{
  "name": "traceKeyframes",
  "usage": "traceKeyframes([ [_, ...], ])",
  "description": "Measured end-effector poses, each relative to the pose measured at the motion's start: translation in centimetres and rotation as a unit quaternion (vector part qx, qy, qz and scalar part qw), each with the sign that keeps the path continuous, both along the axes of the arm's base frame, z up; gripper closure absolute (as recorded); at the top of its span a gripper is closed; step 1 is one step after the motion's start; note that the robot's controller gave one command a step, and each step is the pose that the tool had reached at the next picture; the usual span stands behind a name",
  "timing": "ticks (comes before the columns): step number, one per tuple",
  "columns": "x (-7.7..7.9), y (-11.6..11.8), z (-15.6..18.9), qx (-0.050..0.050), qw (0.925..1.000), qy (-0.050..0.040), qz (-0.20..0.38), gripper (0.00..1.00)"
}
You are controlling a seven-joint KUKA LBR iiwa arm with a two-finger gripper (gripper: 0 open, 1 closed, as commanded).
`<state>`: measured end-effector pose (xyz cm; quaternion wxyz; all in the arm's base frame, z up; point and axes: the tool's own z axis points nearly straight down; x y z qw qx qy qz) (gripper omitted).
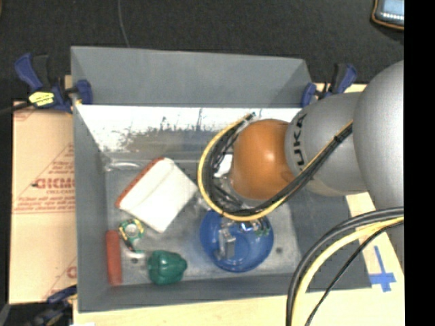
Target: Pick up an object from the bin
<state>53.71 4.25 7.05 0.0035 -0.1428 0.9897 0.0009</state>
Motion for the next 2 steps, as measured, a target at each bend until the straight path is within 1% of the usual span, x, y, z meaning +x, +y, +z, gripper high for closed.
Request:
traceKeyframes([
  [1, 6.11, -2.64, 4.28, 0.001, 0.9973, -0.0074, -0.074, 1.0],
  [2, 6.11, -2.64, 4.3, 0.001, 0.9972, -0.0075, -0.074, 1.0],
])
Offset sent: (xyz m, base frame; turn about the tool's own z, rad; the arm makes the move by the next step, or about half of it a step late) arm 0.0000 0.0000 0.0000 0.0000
